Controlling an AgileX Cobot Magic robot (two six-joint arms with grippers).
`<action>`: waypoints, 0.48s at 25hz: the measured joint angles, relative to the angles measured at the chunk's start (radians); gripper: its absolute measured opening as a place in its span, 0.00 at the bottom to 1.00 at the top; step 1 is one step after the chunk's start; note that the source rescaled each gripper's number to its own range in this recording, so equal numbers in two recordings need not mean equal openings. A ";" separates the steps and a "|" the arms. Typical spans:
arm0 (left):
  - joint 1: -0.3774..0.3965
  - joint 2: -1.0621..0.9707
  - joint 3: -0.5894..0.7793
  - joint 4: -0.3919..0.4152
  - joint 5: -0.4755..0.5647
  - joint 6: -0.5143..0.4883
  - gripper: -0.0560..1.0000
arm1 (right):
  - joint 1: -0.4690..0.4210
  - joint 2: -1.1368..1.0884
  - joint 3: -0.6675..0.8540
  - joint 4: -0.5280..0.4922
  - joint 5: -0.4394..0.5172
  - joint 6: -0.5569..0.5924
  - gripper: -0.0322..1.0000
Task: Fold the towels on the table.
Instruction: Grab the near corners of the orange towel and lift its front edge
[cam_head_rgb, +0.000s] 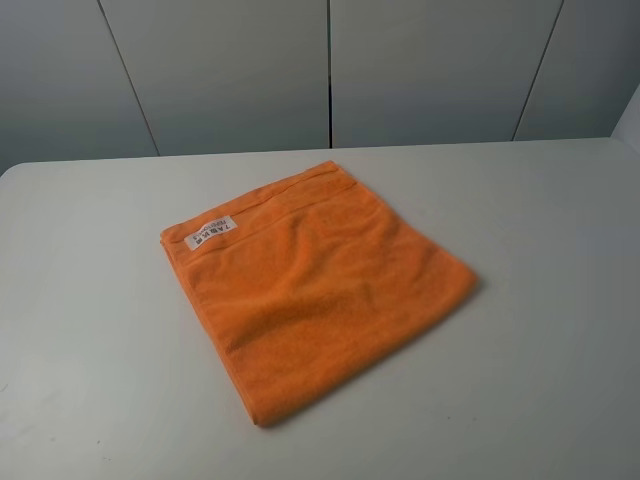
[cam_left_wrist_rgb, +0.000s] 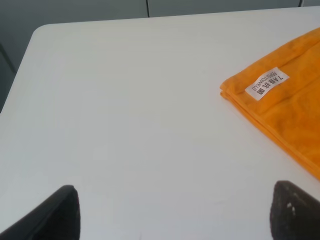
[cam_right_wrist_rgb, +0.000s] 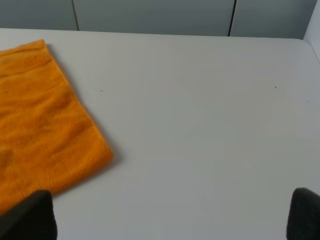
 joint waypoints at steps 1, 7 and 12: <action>0.000 0.000 0.000 0.000 0.000 0.000 0.99 | 0.000 0.000 0.000 0.000 0.000 0.000 1.00; 0.000 0.000 0.000 0.002 0.000 0.007 0.99 | 0.000 0.000 0.000 0.000 0.000 0.000 1.00; 0.000 0.003 0.000 0.012 -0.002 0.035 0.99 | 0.000 0.000 0.000 0.022 -0.002 0.000 1.00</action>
